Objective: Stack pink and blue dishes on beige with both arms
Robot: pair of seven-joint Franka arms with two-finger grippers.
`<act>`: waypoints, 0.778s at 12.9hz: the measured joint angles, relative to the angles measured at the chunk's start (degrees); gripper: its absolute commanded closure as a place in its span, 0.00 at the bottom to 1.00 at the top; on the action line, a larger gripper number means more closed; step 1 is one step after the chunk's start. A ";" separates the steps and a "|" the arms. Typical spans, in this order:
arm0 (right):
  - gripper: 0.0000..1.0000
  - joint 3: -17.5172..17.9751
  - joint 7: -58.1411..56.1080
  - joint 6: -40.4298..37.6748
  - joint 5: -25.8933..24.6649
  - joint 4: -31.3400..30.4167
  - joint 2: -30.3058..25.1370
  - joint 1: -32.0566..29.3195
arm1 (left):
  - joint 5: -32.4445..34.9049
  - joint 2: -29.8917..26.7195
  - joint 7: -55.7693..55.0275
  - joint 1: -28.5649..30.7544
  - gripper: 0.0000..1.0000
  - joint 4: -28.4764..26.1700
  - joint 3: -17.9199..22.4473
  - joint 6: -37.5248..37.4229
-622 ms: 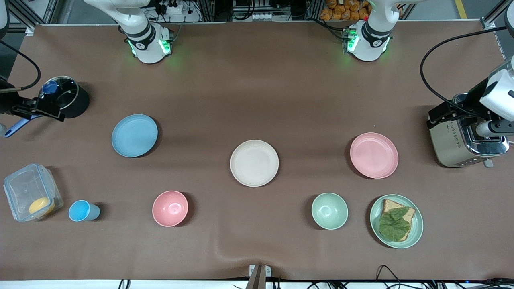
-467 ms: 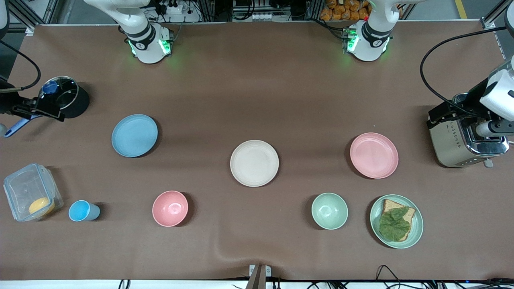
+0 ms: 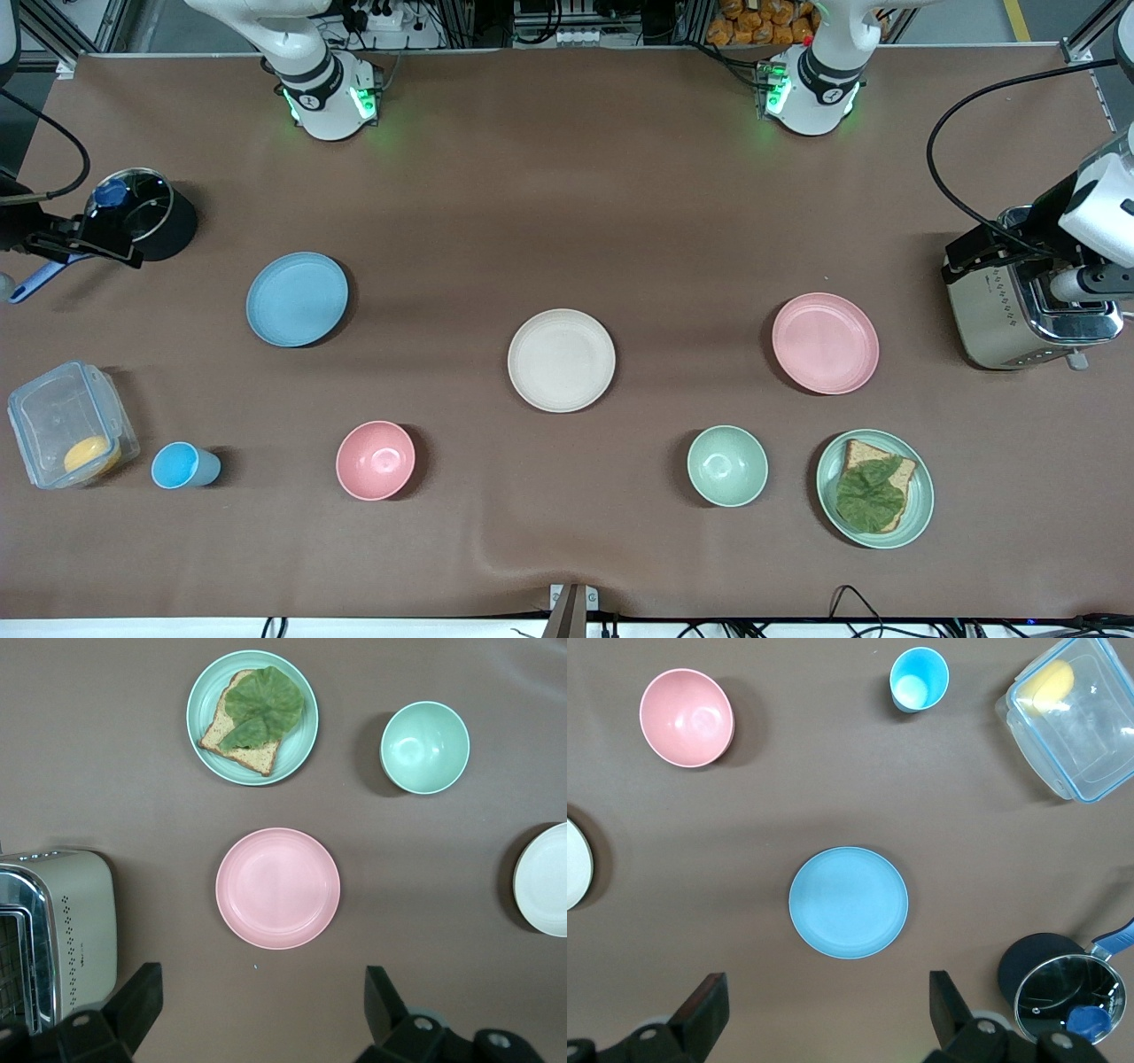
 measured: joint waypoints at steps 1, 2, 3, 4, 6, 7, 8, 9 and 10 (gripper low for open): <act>0.00 0.00 0.00 0.00 0.00 0.00 0.00 0.00 | 0.00 0.00 0.00 0.00 0.00 0.00 0.00 0.00; 0.00 0.00 0.00 0.00 0.00 0.00 0.00 0.00 | 0.00 0.00 0.00 0.00 0.00 0.00 0.00 0.00; 0.00 0.00 0.00 0.00 0.00 0.00 0.00 0.00 | 0.00 0.00 0.00 0.00 0.00 0.00 0.00 0.00; 0.00 0.00 0.00 -0.01 0.00 0.00 0.00 0.00 | 0.00 0.00 0.00 0.00 0.00 0.00 0.00 0.00; 0.00 0.00 0.00 -0.01 0.00 0.00 0.00 0.00 | 0.00 0.00 0.00 0.00 0.00 0.00 0.00 0.00; 0.00 -0.02 -0.01 -0.02 0.00 -0.01 0.04 -0.01 | 0.00 0.00 0.00 0.00 0.00 0.00 0.00 0.00; 0.00 -0.09 0.00 -0.06 0.00 -0.05 0.21 -0.12 | 0.00 0.00 0.00 0.00 0.00 0.00 0.00 0.00; 0.00 -0.20 0.00 -0.10 0.00 -0.15 0.53 -0.64 | 0.00 0.00 0.00 0.00 0.00 0.00 0.00 0.00; 0.00 -0.24 -0.09 -0.41 0.00 -0.32 0.95 -1.78 | 0.00 0.00 0.00 -0.01 0.00 0.00 0.00 0.00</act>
